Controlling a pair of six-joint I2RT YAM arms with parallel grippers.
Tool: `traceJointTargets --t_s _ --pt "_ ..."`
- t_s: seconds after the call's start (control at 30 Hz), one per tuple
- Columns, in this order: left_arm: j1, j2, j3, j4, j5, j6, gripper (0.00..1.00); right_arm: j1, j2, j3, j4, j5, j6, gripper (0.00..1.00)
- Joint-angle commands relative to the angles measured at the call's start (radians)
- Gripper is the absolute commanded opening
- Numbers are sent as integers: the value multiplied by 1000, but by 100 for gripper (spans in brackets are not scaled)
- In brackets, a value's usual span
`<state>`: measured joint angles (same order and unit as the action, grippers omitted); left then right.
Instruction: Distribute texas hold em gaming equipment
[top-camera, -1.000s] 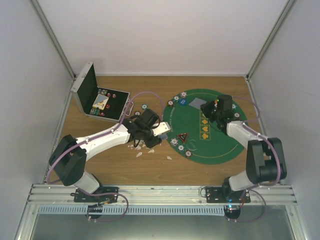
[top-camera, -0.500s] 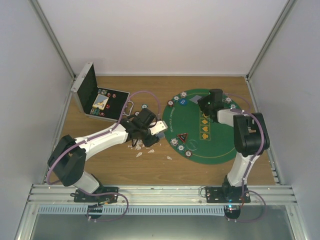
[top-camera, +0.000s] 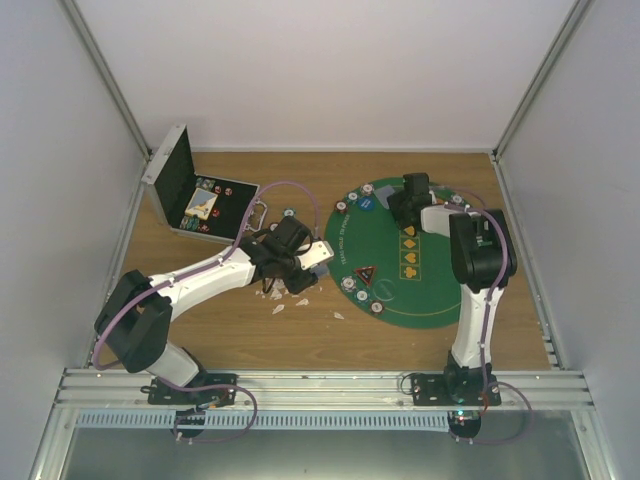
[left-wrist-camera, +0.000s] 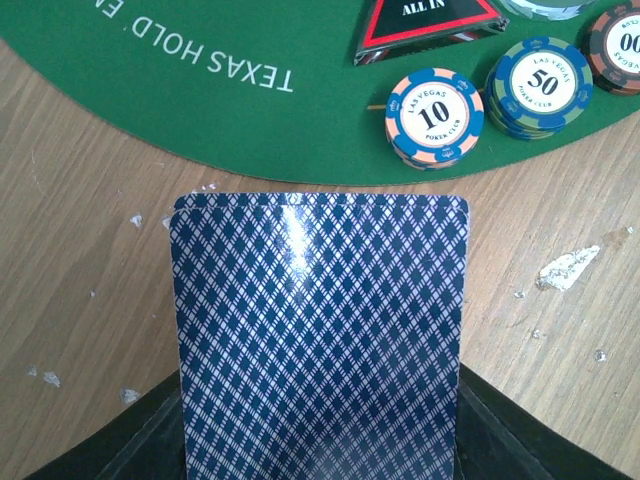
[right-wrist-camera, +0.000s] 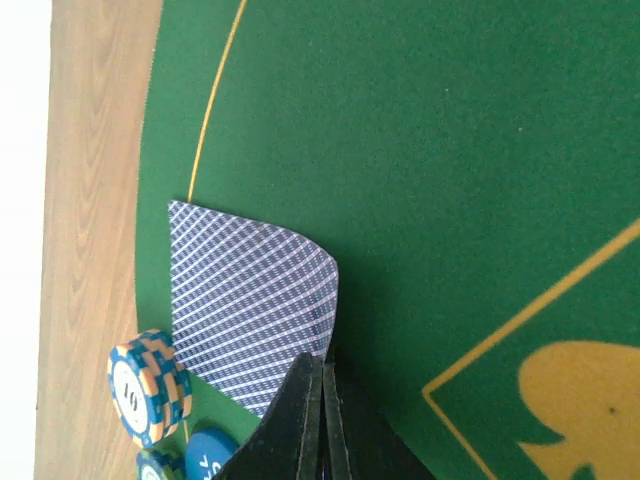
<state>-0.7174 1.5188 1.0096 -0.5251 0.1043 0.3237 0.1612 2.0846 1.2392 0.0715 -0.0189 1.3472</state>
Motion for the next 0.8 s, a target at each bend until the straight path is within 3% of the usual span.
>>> traceJointTargets --t_s 0.0,0.23,0.53,0.67,0.77 --pt "9 -30 -8 55 9 0 57 15 52 50 -100 41 32 1" --pt "12 -31 -12 58 10 0 57 20 61 51 -113 48 69 3" --pt "15 -31 -14 57 7 3 57 11 -24 11 -134 100 60 41" --pt "15 -33 -10 56 13 2 57 -12 -145 -52 -118 119 19 45" --pt "14 -34 -5 53 30 0 57 -49 -275 -132 -115 114 -42 69"
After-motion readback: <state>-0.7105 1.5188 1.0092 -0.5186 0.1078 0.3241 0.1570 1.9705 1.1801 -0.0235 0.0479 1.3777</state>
